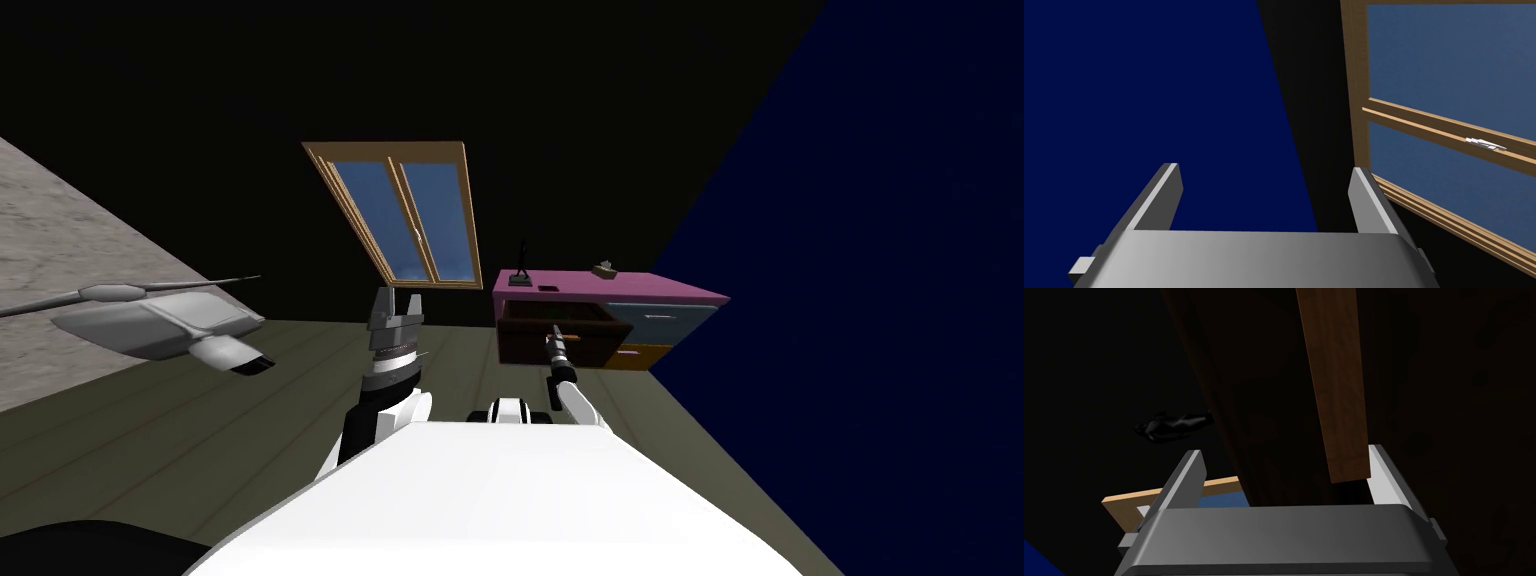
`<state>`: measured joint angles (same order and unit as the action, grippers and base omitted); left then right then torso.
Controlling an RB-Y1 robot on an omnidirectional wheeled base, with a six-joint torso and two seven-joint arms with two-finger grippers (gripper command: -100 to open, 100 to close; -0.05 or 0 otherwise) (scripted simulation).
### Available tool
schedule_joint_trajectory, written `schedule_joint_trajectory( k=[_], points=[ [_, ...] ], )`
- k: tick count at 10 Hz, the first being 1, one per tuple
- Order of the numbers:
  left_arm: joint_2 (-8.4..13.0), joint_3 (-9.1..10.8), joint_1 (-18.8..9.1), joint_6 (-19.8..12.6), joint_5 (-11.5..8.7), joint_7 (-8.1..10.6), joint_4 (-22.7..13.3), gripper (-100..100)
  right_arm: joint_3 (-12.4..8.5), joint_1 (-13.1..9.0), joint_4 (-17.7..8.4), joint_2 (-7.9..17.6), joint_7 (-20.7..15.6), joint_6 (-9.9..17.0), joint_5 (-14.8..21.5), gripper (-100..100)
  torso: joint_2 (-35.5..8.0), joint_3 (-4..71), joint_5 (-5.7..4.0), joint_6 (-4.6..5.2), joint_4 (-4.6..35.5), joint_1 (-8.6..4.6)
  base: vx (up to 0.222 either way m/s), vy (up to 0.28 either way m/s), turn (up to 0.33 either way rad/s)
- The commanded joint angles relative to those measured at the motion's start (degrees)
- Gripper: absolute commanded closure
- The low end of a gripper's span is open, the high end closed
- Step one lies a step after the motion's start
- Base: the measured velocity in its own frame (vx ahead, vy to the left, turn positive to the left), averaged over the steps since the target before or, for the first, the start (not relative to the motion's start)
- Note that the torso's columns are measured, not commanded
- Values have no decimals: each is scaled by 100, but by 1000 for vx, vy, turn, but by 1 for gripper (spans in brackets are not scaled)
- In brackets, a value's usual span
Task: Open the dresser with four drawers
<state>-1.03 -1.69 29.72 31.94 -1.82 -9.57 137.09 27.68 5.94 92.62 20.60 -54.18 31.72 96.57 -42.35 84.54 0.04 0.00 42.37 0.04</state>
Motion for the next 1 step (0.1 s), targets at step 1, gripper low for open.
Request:
schedule_joint_trajectory(
  k=[1],
  points=[
    [0,0,0,0,0,0,0,0,1,3,-3,0,0,-1,-1,0,2,1,-1,0,-3,-1,0,0,0]
  ],
)
